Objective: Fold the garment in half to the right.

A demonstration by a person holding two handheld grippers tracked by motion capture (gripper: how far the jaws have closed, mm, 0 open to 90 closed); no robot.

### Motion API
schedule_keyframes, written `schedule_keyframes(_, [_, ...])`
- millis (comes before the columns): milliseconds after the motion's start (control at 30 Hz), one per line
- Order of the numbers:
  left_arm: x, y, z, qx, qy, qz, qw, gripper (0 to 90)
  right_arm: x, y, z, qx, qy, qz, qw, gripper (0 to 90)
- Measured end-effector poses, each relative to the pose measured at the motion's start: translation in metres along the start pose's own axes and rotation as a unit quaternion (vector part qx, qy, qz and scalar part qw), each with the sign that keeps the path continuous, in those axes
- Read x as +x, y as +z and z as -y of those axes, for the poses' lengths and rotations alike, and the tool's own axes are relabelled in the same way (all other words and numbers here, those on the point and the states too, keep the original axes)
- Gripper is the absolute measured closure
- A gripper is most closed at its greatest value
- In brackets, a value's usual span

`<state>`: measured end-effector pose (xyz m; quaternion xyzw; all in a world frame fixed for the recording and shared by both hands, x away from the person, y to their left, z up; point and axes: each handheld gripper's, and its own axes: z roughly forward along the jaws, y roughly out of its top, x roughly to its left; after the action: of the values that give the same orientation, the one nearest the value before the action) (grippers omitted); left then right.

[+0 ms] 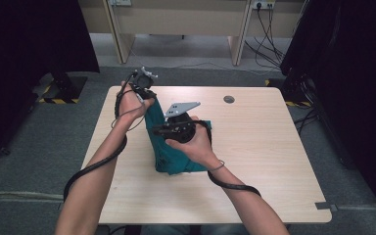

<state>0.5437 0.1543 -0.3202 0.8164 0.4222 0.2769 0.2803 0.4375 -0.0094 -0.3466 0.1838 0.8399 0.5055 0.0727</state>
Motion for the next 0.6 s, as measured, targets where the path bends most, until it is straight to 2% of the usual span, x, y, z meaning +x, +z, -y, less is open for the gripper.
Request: schedule_keyframes(600, [-0.0043, 0.0016, -0.0028, -0.005, -0.008, 0.005, 0.9999, 77.9, -0.0030, -0.0064, 0.0051, -0.001, 0.003, 0.005, 1.0000, 84.2])
